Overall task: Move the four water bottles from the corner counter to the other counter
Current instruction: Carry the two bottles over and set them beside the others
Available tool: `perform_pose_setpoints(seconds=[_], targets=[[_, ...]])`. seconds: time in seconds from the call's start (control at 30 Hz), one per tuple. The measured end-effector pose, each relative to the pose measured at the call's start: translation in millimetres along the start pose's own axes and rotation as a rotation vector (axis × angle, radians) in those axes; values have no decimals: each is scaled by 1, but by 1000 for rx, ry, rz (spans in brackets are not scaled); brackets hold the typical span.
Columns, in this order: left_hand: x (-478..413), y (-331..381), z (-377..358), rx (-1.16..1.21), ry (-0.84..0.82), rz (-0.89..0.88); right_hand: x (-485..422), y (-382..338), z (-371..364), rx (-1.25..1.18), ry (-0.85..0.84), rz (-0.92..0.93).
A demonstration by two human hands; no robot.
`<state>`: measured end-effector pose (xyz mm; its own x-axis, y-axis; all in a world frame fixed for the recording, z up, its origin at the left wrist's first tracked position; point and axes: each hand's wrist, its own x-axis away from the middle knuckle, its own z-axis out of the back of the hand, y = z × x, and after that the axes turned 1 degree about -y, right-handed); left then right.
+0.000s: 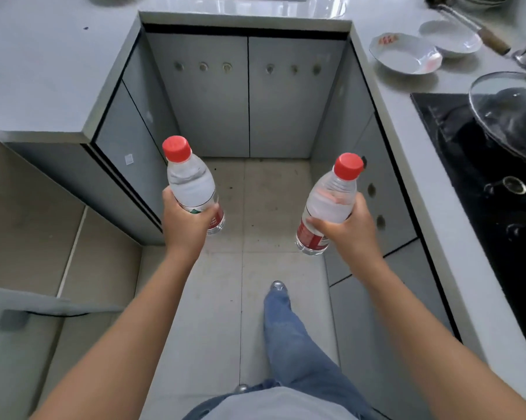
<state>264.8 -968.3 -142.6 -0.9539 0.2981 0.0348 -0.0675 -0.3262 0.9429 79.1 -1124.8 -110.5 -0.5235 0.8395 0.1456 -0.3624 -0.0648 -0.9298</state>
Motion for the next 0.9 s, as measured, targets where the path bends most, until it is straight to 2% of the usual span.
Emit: perform_pose_setpoints(seconds=[0.23,0.47,0.63,0.9], targets=[[-92,35,-64,24,79,73,-133,-29,-6,24,-90,17],[-166,54,-84,13,169,105,-229,-61,-26,48,-176,48],[-223,57,-88,-11,226,114,-281,-77,-62,45,-231,54],[-351,59,-80,-18,222,93,-362,-116,-146,49,-275,81]])
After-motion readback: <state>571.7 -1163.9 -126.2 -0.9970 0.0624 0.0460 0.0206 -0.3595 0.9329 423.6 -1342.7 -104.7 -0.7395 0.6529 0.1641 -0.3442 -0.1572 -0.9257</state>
